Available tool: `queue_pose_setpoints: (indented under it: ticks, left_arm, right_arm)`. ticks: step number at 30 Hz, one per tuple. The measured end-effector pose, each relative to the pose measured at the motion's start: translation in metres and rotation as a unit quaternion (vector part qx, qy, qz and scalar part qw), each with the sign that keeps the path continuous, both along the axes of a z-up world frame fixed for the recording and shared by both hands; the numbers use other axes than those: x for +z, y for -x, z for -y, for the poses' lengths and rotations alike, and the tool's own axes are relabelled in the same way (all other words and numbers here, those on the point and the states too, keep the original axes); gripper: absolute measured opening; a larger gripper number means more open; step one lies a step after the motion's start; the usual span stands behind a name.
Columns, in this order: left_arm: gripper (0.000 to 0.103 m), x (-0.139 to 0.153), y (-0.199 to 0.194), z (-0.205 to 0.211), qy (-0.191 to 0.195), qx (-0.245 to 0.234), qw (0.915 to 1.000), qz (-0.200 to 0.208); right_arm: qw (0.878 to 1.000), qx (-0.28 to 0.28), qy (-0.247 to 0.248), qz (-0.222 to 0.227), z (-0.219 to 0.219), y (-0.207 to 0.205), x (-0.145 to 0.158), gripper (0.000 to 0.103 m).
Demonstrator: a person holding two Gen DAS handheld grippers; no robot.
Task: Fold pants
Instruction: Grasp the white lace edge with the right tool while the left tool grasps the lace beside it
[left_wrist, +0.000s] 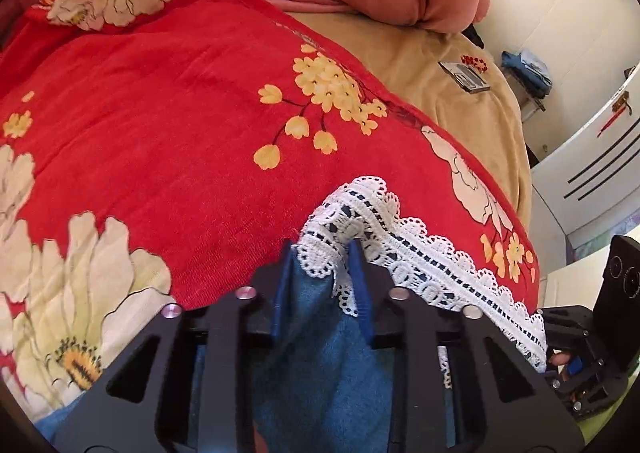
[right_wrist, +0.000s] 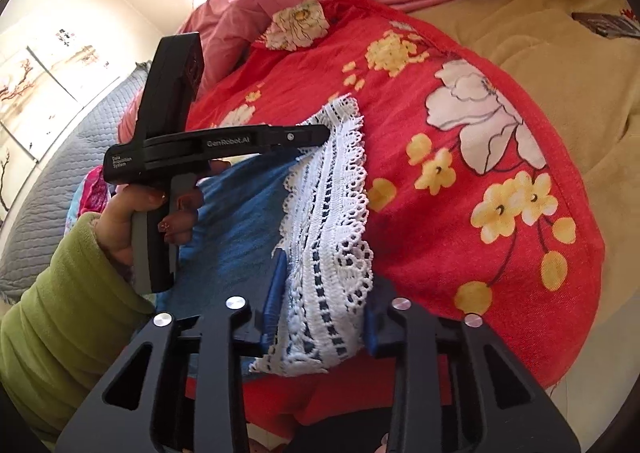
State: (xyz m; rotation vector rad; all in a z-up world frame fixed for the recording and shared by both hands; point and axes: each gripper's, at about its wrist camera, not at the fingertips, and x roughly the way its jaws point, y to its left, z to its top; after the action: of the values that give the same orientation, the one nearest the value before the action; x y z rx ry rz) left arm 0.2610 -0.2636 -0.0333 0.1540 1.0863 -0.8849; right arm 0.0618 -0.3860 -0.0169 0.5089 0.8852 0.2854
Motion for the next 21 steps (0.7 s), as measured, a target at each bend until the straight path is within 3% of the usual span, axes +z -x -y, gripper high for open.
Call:
queue_pose_setpoints:
  ticks: [3,7,11,21]
  left_arm:
    - [0.012,0.006,0.002,-0.007,0.013,0.002,0.9999,0.000]
    - [0.010,0.018,0.006,-0.018,0.046,0.005,0.9989,-0.003]
    - [0.010,0.035,0.012,-0.039,0.083,0.016,0.9964,0.001]
    - [0.010,0.066,0.033,-0.126,0.144,0.071,0.9868,0.021]
  right_arm:
    - [1.000,0.003,0.002,0.020,-0.003,0.003,0.007,0.022]
    - [0.998,0.017,0.016,0.062,-0.021,0.009,0.025,0.021]
    - [0.996,0.040,0.025,0.076,-0.047,0.010,0.035,0.021]
    - [0.986,0.105,0.048,0.118,-0.113,0.011,0.069,0.021]
